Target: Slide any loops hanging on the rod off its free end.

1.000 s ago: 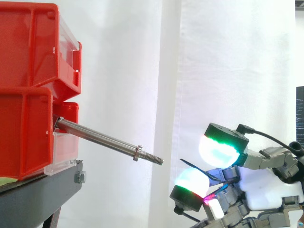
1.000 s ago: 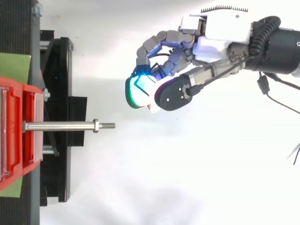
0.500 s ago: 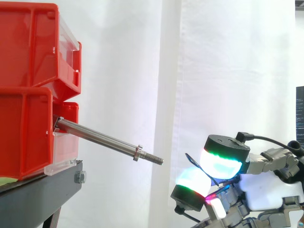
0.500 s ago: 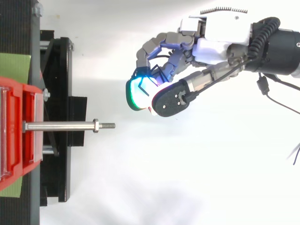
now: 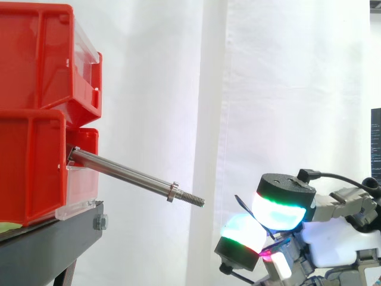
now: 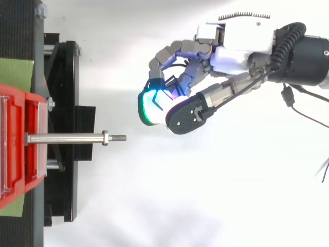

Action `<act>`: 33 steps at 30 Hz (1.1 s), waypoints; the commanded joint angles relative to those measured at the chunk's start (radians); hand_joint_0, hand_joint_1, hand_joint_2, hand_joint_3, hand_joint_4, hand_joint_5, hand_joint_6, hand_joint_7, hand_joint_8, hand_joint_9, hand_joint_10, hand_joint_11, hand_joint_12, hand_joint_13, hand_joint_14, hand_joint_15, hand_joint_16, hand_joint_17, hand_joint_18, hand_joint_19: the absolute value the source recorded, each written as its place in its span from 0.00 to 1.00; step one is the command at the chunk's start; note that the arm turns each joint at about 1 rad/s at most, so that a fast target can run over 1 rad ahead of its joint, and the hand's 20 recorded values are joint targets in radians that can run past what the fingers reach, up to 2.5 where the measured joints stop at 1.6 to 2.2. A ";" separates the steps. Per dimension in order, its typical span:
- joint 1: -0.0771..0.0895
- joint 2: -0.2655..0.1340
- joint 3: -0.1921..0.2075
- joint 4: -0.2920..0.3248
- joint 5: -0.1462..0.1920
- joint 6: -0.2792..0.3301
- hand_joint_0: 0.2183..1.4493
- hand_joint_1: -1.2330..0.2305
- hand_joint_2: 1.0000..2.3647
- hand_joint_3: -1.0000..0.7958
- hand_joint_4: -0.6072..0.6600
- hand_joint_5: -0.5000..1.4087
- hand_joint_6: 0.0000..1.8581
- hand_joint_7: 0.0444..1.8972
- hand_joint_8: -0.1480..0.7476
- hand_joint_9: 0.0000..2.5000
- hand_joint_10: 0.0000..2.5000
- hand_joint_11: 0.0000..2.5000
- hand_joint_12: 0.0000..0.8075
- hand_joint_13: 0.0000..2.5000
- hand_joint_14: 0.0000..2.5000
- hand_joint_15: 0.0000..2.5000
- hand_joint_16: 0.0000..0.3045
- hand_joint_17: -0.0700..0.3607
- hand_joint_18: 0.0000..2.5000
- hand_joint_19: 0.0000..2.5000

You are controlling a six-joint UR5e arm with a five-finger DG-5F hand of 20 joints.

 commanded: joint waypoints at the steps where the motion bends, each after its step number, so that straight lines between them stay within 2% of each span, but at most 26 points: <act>1: 0.001 0.001 -0.001 -0.030 -0.001 -0.004 0.31 0.26 0.00 0.48 0.40 0.23 0.48 0.54 0.47 0.48 0.00 0.13 0.45 0.30 0.00 0.05 0.18 0.44 0.32 0.14; 8: 0.001 0.012 -0.001 -0.111 -0.034 -0.007 0.31 0.26 0.00 0.48 0.41 0.23 0.48 0.55 0.48 0.48 0.00 0.13 0.46 0.30 0.00 0.05 0.18 0.45 0.32 0.14; 12: 0.001 0.030 0.001 -0.168 -0.034 -0.016 0.31 0.26 0.00 0.48 0.40 0.23 0.48 0.55 0.49 0.48 0.00 0.13 0.46 0.30 0.00 0.05 0.18 0.45 0.32 0.14; 14: 0.001 0.041 -0.001 -0.179 -0.026 -0.016 0.31 0.26 0.00 0.48 0.40 0.23 0.48 0.55 0.49 0.48 0.00 0.13 0.46 0.30 0.00 0.05 0.18 0.45 0.32 0.14; 22: 0.007 0.039 -0.001 -0.183 0.016 -0.036 0.31 0.26 0.00 0.47 0.40 0.23 0.48 0.53 0.49 0.49 0.01 0.14 0.46 0.30 0.00 0.05 0.18 0.45 0.33 0.14; 24: 0.007 0.039 -0.001 -0.180 0.016 -0.034 0.31 0.26 0.00 0.47 0.40 0.23 0.48 0.53 0.49 0.45 0.00 0.12 0.46 0.30 0.00 0.05 0.18 0.45 0.33 0.14; 26: 0.005 0.039 -0.001 -0.174 0.016 -0.034 0.31 0.26 0.00 0.47 0.39 0.23 0.48 0.53 0.48 0.35 0.00 0.05 0.44 0.28 0.00 0.04 0.18 0.44 0.32 0.13; 28: 0.005 0.039 -0.001 -0.168 0.016 -0.036 0.31 0.26 0.00 0.46 0.38 0.23 0.48 0.53 0.48 0.30 0.00 0.00 0.43 0.26 0.00 0.02 0.17 0.44 0.31 0.12; 31: 0.005 0.039 -0.001 -0.165 0.016 -0.036 0.31 0.26 0.00 0.46 0.36 0.23 0.48 0.52 0.47 0.23 0.00 0.00 0.44 0.25 0.00 0.01 0.17 0.44 0.31 0.12; 33: 0.005 0.039 -0.001 -0.165 0.016 -0.036 0.31 0.26 0.00 0.46 0.36 0.23 0.48 0.52 0.47 0.23 0.00 0.00 0.44 0.24 0.00 0.01 0.17 0.44 0.30 0.12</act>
